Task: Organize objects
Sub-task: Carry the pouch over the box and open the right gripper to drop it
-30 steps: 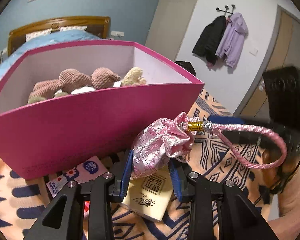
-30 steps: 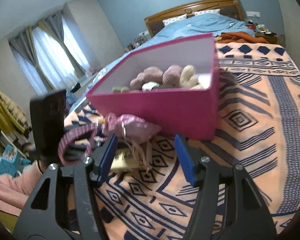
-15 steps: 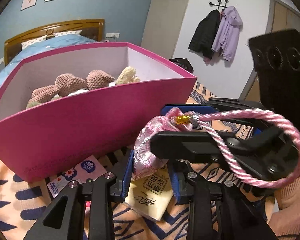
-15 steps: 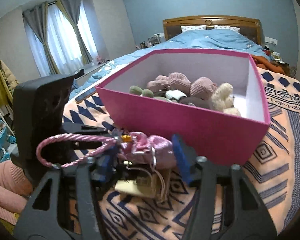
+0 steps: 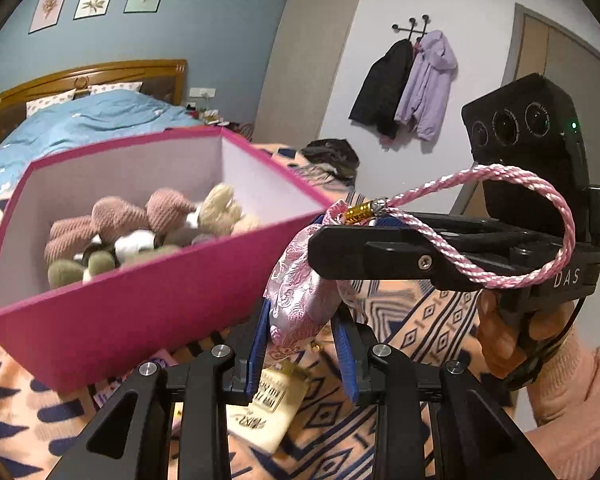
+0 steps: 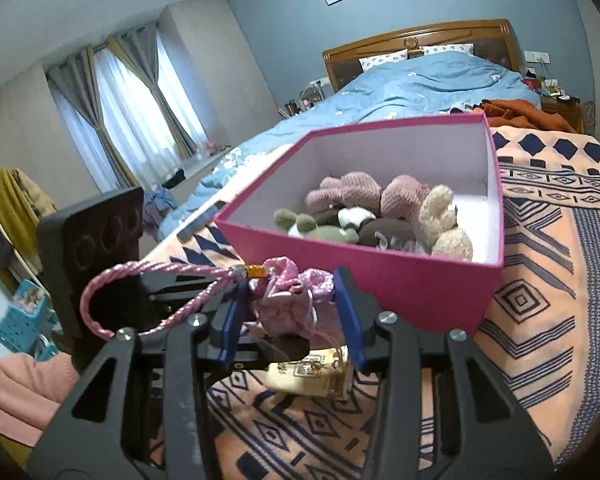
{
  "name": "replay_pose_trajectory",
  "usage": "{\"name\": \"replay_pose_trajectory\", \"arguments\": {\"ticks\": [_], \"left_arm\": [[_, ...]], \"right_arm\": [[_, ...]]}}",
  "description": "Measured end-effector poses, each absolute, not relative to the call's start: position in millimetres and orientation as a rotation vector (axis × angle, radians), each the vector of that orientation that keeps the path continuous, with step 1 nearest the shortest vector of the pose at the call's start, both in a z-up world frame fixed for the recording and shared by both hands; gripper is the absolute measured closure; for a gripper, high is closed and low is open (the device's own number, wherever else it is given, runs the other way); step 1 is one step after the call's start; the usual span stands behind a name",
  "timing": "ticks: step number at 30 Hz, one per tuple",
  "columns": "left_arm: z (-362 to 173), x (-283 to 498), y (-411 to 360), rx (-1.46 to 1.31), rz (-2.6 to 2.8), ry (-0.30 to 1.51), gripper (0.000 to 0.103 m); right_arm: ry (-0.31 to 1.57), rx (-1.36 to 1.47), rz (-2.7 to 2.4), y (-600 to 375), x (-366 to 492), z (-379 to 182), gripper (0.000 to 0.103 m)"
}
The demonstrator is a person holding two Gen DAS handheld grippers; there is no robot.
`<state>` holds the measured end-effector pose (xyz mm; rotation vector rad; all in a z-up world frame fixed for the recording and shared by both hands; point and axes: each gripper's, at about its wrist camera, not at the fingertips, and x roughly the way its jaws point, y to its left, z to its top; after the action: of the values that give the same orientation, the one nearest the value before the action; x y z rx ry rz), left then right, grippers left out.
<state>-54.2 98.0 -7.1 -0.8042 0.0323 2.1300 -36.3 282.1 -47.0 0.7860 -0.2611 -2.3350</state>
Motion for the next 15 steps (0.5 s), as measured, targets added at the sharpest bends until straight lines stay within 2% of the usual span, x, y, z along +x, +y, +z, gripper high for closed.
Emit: {"name": "replay_pose_trajectory", "arguments": {"ticks": [15], "left_arm": [[39, -80, 111, -0.748, 2.139, 0.038, 0.072]], "right_arm": [[-0.300, 0.710, -2.365, 298, -49, 1, 0.058]]}}
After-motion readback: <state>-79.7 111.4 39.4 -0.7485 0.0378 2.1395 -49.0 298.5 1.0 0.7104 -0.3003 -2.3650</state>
